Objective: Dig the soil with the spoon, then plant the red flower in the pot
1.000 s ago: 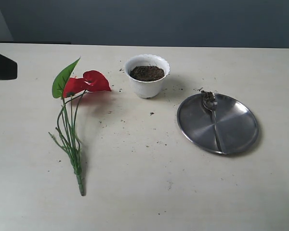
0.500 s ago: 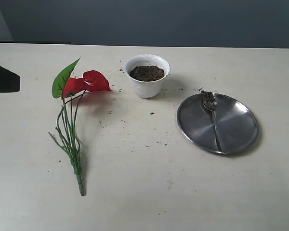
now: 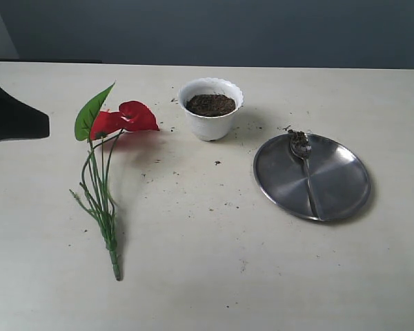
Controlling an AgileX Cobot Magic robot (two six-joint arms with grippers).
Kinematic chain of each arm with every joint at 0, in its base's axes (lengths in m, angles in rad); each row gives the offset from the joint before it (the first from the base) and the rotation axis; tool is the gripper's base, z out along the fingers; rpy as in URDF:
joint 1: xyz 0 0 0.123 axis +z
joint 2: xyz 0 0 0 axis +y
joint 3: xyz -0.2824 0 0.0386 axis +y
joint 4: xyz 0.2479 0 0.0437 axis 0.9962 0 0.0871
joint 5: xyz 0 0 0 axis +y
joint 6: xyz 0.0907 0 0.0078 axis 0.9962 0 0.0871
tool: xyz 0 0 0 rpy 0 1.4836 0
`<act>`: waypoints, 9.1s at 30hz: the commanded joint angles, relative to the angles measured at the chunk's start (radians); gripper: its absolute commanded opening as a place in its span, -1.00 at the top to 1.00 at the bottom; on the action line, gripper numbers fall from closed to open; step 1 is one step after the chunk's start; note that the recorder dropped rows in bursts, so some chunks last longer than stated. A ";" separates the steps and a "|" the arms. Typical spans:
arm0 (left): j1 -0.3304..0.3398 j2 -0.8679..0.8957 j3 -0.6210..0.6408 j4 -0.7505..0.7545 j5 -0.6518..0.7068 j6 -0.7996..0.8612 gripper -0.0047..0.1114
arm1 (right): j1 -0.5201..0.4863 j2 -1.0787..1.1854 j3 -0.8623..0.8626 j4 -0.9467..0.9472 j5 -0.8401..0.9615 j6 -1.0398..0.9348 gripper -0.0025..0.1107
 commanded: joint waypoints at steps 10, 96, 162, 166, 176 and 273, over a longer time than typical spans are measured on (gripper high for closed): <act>-0.007 0.015 0.003 0.183 -0.052 -0.258 -0.68 | -0.004 -0.004 0.002 -0.001 -0.005 -0.002 0.97; -0.447 0.778 -0.287 0.730 -0.050 -0.908 -0.68 | -0.004 -0.004 0.002 -0.001 -0.005 -0.004 0.97; -0.445 1.033 -0.287 0.705 -0.252 -1.298 -0.68 | -0.004 -0.004 0.002 -0.001 -0.005 -0.004 0.97; -0.445 1.033 -0.287 0.707 -0.241 -1.298 -0.68 | -0.004 -0.004 0.002 -0.001 -0.005 -0.004 0.97; -0.445 1.037 -0.285 0.711 -0.188 -1.298 -0.68 | -0.004 -0.004 0.002 -0.001 -0.005 -0.004 0.97; -0.445 1.105 -0.285 0.617 -0.122 -1.287 -0.19 | -0.004 -0.004 0.002 -0.001 -0.005 -0.004 0.97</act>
